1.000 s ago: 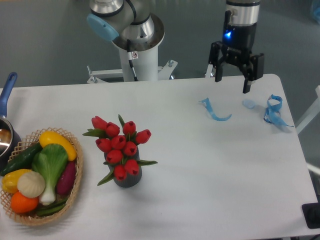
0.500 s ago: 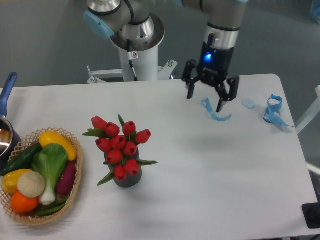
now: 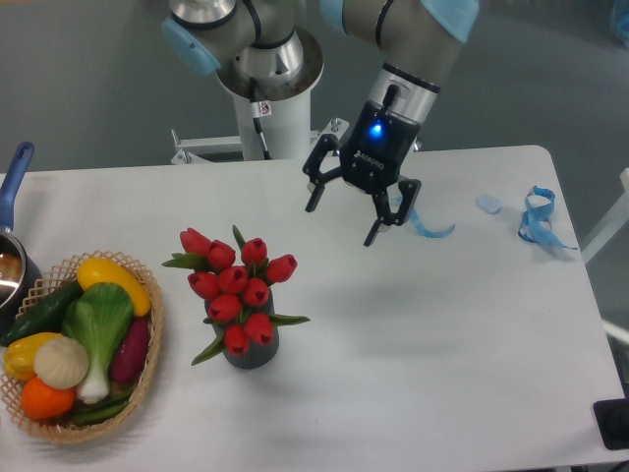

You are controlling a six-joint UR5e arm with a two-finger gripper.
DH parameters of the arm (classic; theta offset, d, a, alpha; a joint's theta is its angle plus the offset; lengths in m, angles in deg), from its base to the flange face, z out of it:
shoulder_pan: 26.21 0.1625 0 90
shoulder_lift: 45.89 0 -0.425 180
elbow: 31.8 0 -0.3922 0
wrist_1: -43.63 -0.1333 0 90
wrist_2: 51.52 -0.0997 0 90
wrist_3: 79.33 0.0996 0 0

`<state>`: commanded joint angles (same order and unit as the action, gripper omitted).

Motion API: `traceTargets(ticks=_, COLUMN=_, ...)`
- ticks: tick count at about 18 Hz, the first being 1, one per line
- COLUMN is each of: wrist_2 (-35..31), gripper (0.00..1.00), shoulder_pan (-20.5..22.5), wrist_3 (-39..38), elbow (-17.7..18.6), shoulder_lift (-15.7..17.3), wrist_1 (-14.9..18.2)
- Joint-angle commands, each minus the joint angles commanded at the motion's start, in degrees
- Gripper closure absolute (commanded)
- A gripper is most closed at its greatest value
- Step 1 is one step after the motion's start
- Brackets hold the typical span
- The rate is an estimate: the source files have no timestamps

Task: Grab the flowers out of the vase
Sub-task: 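Move the open gripper toward the red tulip bouquet in the grey vase, then lower the gripper around the tulip stems above the vase rim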

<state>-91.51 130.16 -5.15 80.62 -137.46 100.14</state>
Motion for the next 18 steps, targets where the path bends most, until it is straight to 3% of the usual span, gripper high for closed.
traceTargets(ticks=4, wrist_2=0.18, gripper=0.00, shoulder_pan=-3.43, wrist_3=-0.26, elbow=0.17, shoulder_lift=-2.20, wrist_1=-5.09)
traceTargets(ticks=11, wrist_2=0.53, gripper=0.00, shoulder_pan=-6.34, wrist_3=0.09, elbow=0.61, shoulder_lift=-4.13, wrist_1=-6.24)
traceTargets(ticks=15, wrist_2=0.53, gripper=0.00, shoulder_pan=-8.18, wrist_3=0.09, elbow=0.44, shoulder_lift=-6.51, wrist_1=-10.45)
traceTargets(ticks=18, wrist_2=0.53, gripper=0.00, shoulder_pan=-8.89, wrist_3=0.00, elbow=0.18, shoulder_lift=-7.65, wrist_1=-11.43)
